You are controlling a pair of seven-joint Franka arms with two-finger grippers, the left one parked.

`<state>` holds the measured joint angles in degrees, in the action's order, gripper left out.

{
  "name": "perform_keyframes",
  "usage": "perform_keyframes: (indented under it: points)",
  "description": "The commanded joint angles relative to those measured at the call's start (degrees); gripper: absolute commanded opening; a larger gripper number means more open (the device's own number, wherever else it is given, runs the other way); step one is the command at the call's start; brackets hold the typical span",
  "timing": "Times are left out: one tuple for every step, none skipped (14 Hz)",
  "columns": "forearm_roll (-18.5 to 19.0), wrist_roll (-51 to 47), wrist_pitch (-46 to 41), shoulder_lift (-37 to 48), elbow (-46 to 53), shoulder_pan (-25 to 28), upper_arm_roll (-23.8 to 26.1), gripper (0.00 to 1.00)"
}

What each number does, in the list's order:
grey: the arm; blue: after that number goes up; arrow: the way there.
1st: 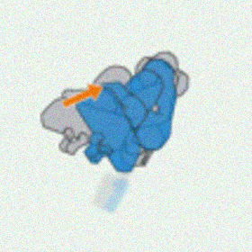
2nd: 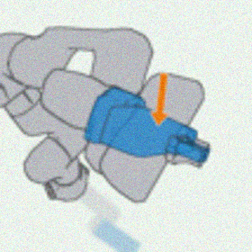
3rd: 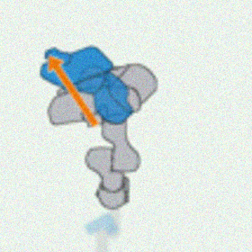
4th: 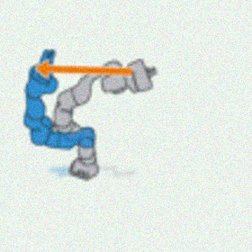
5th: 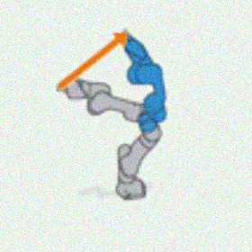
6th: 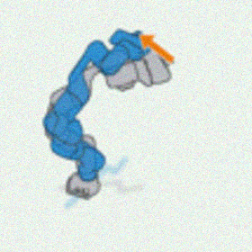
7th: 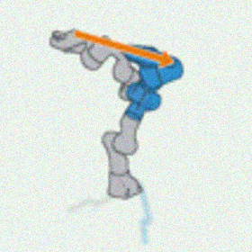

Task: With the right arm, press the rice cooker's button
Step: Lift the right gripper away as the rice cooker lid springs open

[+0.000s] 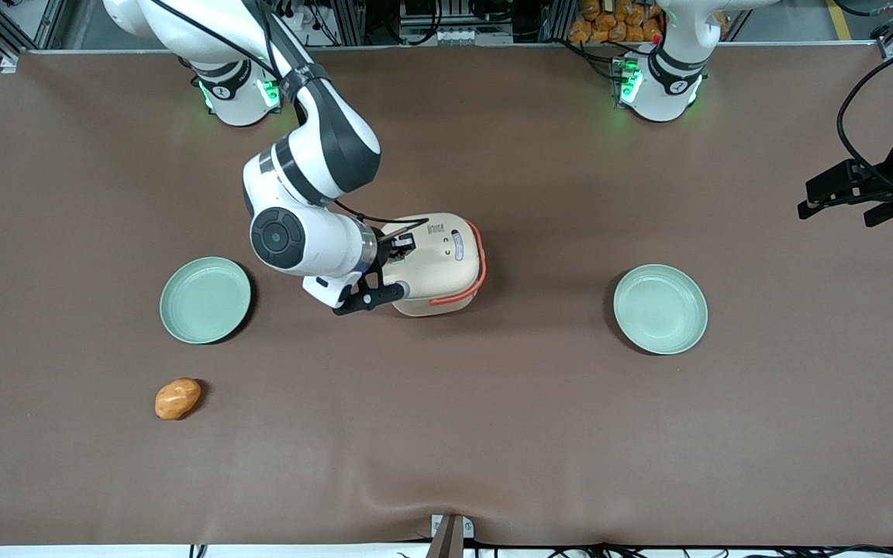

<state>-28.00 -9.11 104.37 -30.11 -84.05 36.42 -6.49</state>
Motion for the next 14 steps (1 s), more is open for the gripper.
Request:
perform_keyframes:
  points:
    - [-1.2,0.1,-3.0,1.5,1.8,-1.2,0.0,0.00]
    - [-1.1,0.1,-4.2,2.1,2.7,-1.5,0.0,0.00]
    - [-0.7,0.1,-5.4,2.9,3.3,-2.0,0.0,0.05]
    - [-0.5,0.1,-5.7,3.8,3.5,-2.2,0.0,0.14]
    - [-0.3,0.1,-5.7,4.8,3.5,-2.4,0.0,0.23]
    - [-0.3,0.1,-5.7,5.5,3.5,-2.6,0.0,0.30]
    - [-0.3,0.1,-5.8,6.0,3.5,-2.7,0.0,0.38]
    - [-0.3,0.1,-5.9,6.6,3.5,-3.3,0.0,0.44]
    - [-0.2,0.1,-6.0,7.2,3.5,-3.6,0.0,0.48]
    - [0.1,0.1,-6.0,7.8,3.5,-3.9,0.0,0.51]
    - [1.3,0.2,-6.0,8.5,3.5,-4.3,0.0,0.55]
    - [2.9,0.2,-6.0,9.3,3.5,-4.4,0.0,0.60]
    - [5.3,0.2,-6.0,10.2,3.5,-4.9,0.1,0.69]
    - [8.2,0.3,-6.0,11.4,3.5,-5.5,0.3,0.81]
